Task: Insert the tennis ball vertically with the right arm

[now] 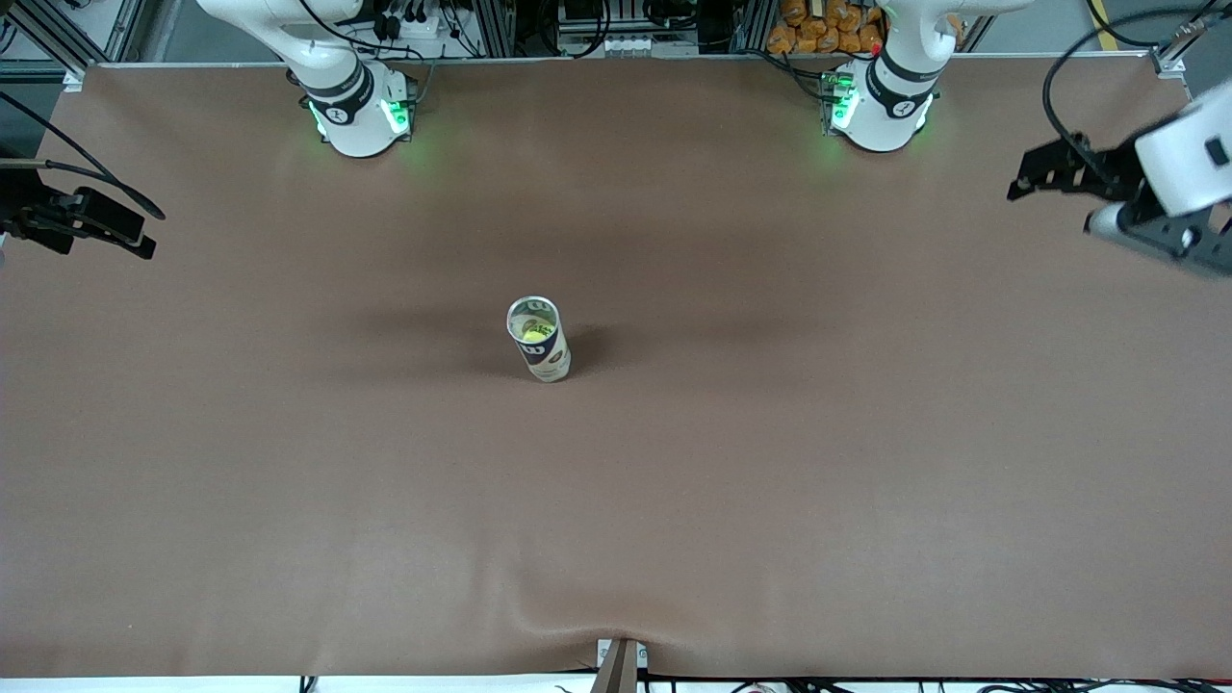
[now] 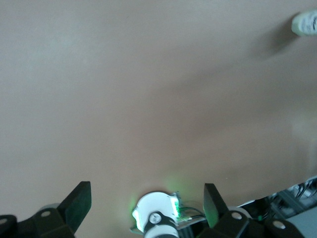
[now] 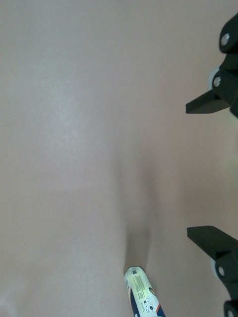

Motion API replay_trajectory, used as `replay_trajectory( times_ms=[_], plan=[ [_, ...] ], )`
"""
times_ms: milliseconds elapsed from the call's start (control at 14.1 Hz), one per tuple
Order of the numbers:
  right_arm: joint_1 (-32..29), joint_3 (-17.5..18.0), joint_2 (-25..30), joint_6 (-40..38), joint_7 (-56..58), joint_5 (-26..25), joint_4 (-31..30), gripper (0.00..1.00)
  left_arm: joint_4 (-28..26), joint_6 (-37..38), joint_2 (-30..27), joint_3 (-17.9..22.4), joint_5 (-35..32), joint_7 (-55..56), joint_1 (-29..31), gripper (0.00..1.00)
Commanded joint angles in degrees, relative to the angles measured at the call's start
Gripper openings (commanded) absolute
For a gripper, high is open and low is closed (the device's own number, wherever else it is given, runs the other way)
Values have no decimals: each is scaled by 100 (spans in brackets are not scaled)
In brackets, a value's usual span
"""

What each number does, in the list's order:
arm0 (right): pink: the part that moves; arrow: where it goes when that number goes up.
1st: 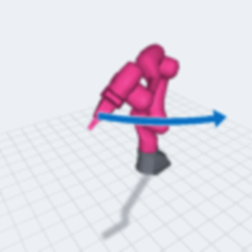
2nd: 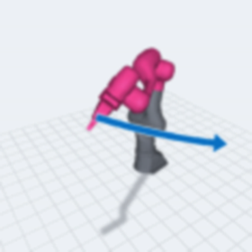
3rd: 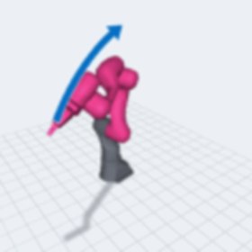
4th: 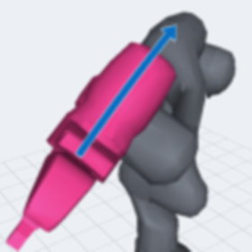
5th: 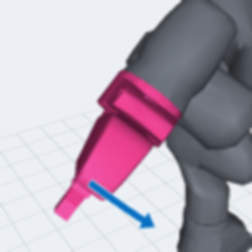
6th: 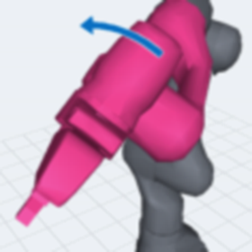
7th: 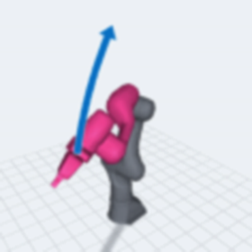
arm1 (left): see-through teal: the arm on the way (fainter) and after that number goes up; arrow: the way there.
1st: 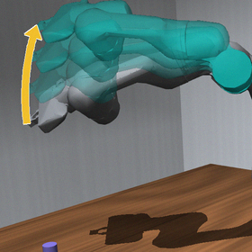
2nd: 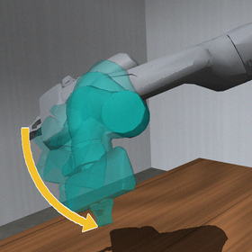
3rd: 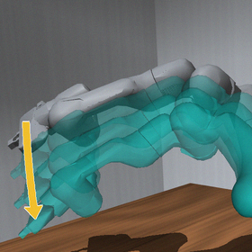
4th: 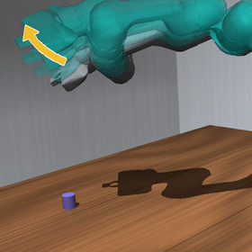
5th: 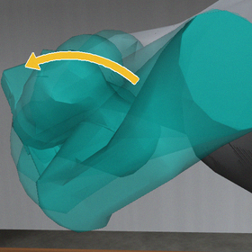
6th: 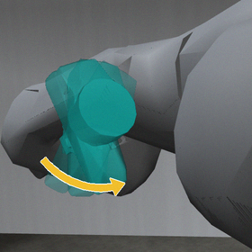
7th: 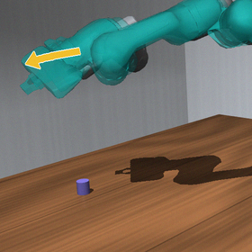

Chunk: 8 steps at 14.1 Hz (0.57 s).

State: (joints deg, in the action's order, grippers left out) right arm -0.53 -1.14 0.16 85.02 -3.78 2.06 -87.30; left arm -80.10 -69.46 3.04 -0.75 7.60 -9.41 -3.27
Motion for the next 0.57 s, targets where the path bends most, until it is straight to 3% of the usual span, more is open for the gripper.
replay_trajectory(
  times_ms=[0, 142, 354, 496],
  plan=[
    [-97, 79, -7, 6, -26, 40, 11, 100, -208, 195, -391, 206, -293, 159, -16, 100],
    [-88, 79, -7, -3, -35, 40, -6, 100, -331, 257, -777, 233, -435, 333, -7, 100],
    [-88, 79, -7, 6, -35, 40, -15, 100, -1076, 57, -1392, 268, -558, 457, 2, 100],
    [-88, 79, -7, 6, -35, 40, -15, 100, -1210, -530, -1246, 250, -759, 344, 2, 100]
  ],
)
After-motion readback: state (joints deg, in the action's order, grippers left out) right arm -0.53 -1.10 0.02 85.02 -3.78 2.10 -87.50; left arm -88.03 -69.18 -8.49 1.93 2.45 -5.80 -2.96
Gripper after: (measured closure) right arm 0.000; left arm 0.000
